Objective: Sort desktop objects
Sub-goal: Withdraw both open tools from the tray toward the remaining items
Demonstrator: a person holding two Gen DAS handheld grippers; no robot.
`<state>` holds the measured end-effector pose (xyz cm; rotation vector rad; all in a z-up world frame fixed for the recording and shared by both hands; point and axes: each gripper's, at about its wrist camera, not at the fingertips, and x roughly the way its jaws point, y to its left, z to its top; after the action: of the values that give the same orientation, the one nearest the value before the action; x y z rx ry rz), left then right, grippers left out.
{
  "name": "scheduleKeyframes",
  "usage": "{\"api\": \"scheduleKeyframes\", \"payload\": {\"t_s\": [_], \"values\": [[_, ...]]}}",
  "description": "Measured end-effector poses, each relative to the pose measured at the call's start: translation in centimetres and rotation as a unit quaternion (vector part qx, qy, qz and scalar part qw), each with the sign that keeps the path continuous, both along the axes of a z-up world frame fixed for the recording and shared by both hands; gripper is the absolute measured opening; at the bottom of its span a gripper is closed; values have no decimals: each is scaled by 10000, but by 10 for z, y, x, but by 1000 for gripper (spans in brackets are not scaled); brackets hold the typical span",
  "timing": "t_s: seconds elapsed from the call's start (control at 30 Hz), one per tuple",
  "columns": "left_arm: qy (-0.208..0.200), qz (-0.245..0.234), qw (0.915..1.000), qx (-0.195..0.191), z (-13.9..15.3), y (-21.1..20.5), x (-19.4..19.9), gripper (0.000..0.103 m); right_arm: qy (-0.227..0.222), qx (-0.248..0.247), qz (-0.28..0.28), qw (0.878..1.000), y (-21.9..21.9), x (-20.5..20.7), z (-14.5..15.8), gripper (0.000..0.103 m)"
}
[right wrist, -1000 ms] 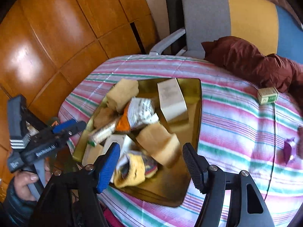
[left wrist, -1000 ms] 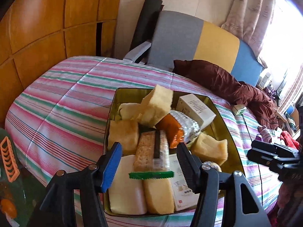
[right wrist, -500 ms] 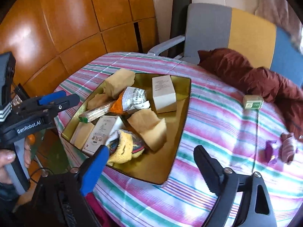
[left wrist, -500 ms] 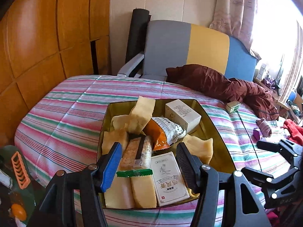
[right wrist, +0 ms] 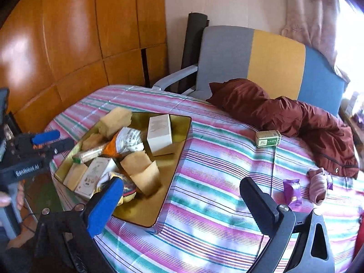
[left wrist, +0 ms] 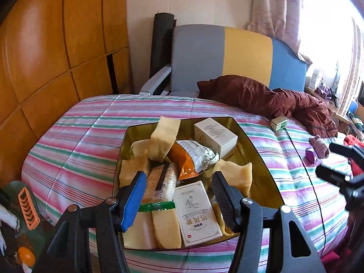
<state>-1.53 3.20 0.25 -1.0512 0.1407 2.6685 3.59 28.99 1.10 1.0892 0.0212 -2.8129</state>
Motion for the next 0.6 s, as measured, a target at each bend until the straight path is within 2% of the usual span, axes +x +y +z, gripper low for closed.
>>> {"api": "scheduleKeyframes", "payload": {"t_s": [0.13, 0.2, 0.27, 0.53, 0.6], "values": [[20, -166, 9998, 68, 3, 7, 2, 66, -43, 296, -195, 9994, 15, -1, 2, 103], [46, -223, 9997, 74, 4, 10, 3, 71, -188, 75, -168, 9997, 28, -2, 2, 103], [50, -276, 9996, 78, 4, 14, 4, 72, -341, -168, -226, 9990, 41, -3, 1, 102], [-38, -558, 9981, 271, 6, 26, 5, 74, -494, -195, -750, 9958, 89, -3, 0, 102], [4, -582, 9980, 256, 7, 30, 5, 74, -575, -171, -921, 9939, 103, -5, -2, 93]]}}
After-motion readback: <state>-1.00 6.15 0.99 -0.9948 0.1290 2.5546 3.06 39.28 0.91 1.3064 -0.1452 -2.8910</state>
